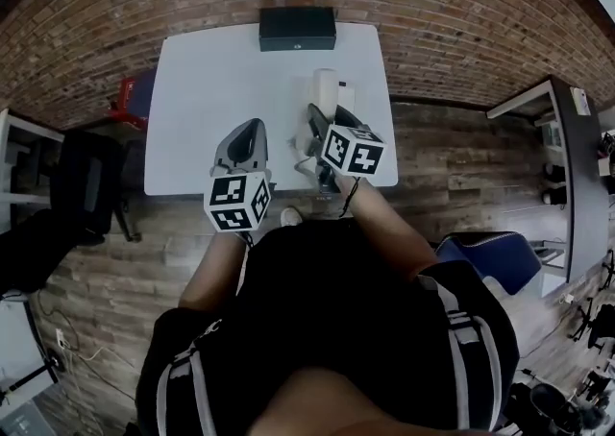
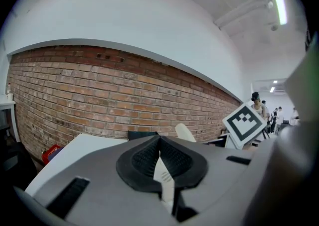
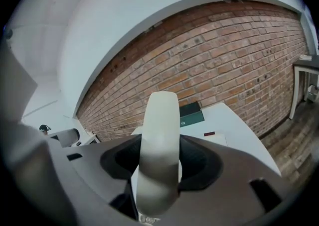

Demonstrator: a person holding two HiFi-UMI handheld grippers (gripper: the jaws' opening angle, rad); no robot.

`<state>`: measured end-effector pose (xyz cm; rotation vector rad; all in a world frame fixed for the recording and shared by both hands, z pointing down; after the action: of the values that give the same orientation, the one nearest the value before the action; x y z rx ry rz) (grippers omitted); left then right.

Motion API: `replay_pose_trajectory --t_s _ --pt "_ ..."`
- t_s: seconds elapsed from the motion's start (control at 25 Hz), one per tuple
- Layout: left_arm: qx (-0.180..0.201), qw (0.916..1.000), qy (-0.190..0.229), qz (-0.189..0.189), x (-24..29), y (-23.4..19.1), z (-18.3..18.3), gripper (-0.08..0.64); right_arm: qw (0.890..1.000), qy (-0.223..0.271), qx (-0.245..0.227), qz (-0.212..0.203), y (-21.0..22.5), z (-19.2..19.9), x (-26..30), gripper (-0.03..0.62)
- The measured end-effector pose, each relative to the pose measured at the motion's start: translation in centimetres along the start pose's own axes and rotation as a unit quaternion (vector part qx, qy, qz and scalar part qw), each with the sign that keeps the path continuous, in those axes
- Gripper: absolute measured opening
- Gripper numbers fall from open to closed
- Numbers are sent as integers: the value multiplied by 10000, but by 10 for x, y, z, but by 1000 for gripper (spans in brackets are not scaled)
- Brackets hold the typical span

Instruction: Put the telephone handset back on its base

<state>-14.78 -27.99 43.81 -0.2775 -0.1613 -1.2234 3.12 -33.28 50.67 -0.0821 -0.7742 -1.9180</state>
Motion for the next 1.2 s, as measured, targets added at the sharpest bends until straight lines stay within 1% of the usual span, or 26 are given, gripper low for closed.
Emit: replay_pose_trajectory --t_s 0.16,0.28,0.4,0.6,0.8,0.96,1.2 --pt "-113 9999 -83 7 10 -8 2 3 9983 -369 32 450 13 9 25 206" --pt "-119 9998 -150 30 14 -10 6 2 9952 -603 48 763 24 18 43 206" --pt "-74 9998 -195 16 18 -16 10 3 9920 -790 54 982 34 27 63 206" --pt "-142 9996 -224 -10 20 -26 14 3 9827 -1263 34 1352 51 46 94 204" --pt "-191 9996 -226 -33 25 -30 13 2 9747 -1546 147 1606 66 60 110 205" --pt "-230 9993 -264 -96 27 -34 14 2 9711 -1687 111 1682 68 64 117 204" --pt "-256 9992 -277 -149 32 -39 14 2 9632 -1840 75 1960 73 68 125 206"
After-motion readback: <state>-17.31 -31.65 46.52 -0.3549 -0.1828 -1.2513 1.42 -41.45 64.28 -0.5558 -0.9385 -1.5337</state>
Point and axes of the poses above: the fingertips, and each gripper's own axes: x forward along the fingers, y to its right, z out of its underside, the point moved 6 cm from there along -x, backward along the fingers, and after that the axes turned 6 degrees about -z, right-handed, at the moved point
